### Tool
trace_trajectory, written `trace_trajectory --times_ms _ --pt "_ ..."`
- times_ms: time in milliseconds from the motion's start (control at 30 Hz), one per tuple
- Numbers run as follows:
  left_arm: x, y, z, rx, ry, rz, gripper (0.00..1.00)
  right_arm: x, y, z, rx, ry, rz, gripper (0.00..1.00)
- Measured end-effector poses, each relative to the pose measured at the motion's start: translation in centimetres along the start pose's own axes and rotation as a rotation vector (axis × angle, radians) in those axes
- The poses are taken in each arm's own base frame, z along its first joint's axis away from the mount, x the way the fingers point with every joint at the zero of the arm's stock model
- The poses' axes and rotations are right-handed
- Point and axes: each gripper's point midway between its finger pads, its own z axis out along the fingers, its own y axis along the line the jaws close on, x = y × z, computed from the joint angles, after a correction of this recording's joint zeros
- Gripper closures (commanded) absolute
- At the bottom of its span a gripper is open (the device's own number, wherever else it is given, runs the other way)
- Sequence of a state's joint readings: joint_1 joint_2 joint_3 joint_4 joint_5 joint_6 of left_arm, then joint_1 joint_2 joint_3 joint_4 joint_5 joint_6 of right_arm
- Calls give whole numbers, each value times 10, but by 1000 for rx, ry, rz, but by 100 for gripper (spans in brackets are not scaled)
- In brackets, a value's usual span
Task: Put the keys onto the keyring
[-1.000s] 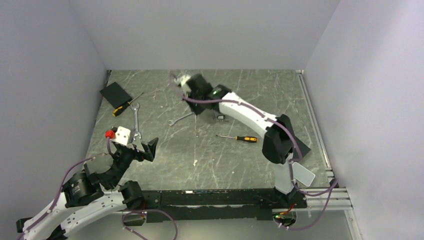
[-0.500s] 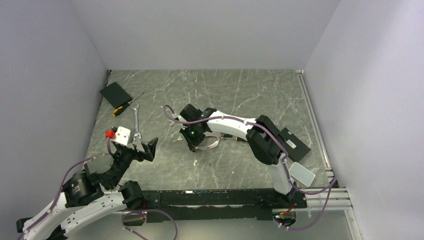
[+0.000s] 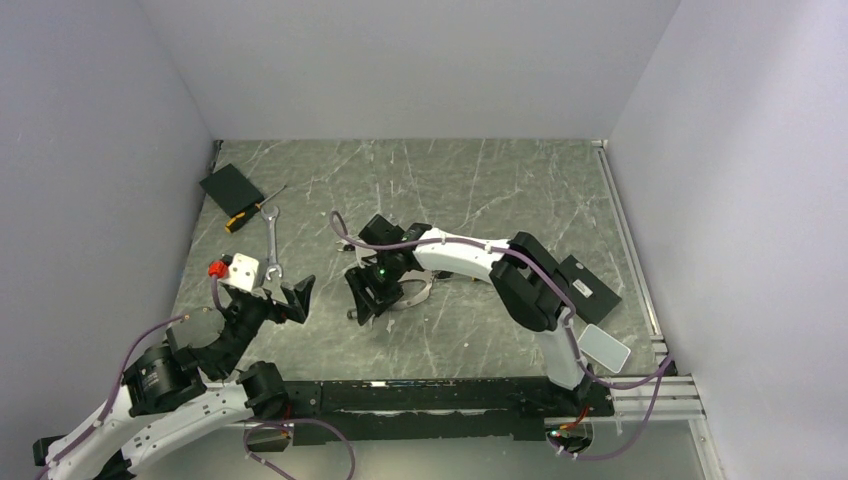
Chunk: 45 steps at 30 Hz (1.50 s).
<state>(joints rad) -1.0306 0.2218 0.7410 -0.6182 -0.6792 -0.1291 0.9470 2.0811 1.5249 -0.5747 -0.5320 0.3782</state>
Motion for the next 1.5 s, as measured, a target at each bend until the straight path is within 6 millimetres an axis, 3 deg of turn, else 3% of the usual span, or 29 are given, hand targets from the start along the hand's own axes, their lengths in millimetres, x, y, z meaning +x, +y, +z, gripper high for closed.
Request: trace_trajectory --times_ms 133,233,467,533,567,600,633,800,1033,1100,1200,1333,1500 --pt "0 0 0 0 0 0 1 10 17 -8 -52 33 -64 37" --pt "0 0 0 0 0 0 1 10 38 -31 -95 4 -140 37" --pt "0 0 0 -1 -1 0 1 -4 92 -125 -128 -276 -388 32" --pt "-1 0 0 -2 -6 -3 0 -5 98 -148 -108 -372 -441 28" --pt "-2 0 1 -2 -7 -5 1 -6 98 -159 -88 -425 -463 20" --pt "-2 0 1 -4 -10 -7 1 -6 96 -168 -65 -476 -483 6" --pt "-2 0 1 -5 -12 -8 1 -4 95 -175 -47 -512 -494 1" --pt "0 1 4 -24 -15 -8 1 6 78 -215 69 -747 -541 0" --pt "-5 11 7 -89 -27 34 1 2 56 -306 287 -1152 -417 0" --pt "-7 12 11 -102 -25 76 1 5 46 -323 337 -1228 -376 0" --pt "-11 8 21 -113 -19 156 0 13 25 -338 425 -1305 -298 0" --pt "-9 -1 37 -118 4 226 1 19 8 -342 496 -1332 -255 0" --pt "15 2 61 -150 110 297 1 24 -3 -340 536 -1339 -244 0"
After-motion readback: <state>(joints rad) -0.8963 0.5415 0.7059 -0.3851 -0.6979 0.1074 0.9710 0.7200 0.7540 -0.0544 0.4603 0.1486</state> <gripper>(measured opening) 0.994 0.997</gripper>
